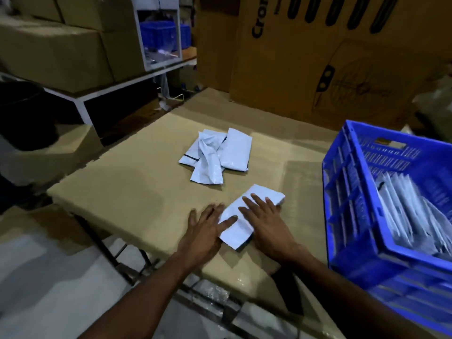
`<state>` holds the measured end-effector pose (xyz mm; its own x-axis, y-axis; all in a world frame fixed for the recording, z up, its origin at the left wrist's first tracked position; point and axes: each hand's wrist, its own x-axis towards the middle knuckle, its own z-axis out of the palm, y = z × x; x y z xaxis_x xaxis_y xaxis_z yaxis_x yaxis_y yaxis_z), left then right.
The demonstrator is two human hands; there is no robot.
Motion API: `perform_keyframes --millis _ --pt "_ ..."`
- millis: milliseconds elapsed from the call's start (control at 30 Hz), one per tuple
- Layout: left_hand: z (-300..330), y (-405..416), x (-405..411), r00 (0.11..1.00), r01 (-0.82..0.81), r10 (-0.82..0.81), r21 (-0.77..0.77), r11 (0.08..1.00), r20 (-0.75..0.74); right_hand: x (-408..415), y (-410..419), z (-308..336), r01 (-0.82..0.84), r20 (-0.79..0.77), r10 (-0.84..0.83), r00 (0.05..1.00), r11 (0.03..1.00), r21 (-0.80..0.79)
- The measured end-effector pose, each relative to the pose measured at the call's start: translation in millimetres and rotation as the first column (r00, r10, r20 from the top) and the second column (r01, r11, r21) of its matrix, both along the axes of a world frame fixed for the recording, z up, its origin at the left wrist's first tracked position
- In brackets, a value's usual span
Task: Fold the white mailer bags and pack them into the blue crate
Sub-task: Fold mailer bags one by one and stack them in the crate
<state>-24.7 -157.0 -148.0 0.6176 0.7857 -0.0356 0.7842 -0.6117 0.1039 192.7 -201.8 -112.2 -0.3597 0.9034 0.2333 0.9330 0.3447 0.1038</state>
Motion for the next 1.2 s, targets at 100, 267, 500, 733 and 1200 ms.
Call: perform_keyframes --millis 100,267,500,733,1200 --pt "10.3 -7.5 -8.7 0.991 0.134 -0.133 -0.062 0.989 0.023 24.4 -0.9 -0.2 0.032 0.087 -0.023 0.996 0.994 -0.108" --pt "2.1 -2.4 -16.5 0.975 0.166 -0.161 -0.020 0.986 0.153 39.7 -21.3 -20.3 0.007 0.042 0.003 0.999 0.976 -0.217" --pt "-10.3 2.0 -24.3 0.932 0.012 -0.046 0.096 0.995 0.358 0.7 -41.9 -28.6 0.334 0.119 -0.319 0.940 0.932 -0.143" --pt "9.5 -10.1 -15.5 0.994 0.076 -0.098 0.309 0.948 0.055 -37.7 -34.0 -29.3 0.434 0.101 -0.422 0.901 0.883 -0.179" --pt "8.6 -13.9 -23.7 0.986 0.154 -0.136 0.210 0.965 -0.099 -8.0 -48.9 -24.6 0.138 -0.259 -0.187 0.948 0.971 -0.198"
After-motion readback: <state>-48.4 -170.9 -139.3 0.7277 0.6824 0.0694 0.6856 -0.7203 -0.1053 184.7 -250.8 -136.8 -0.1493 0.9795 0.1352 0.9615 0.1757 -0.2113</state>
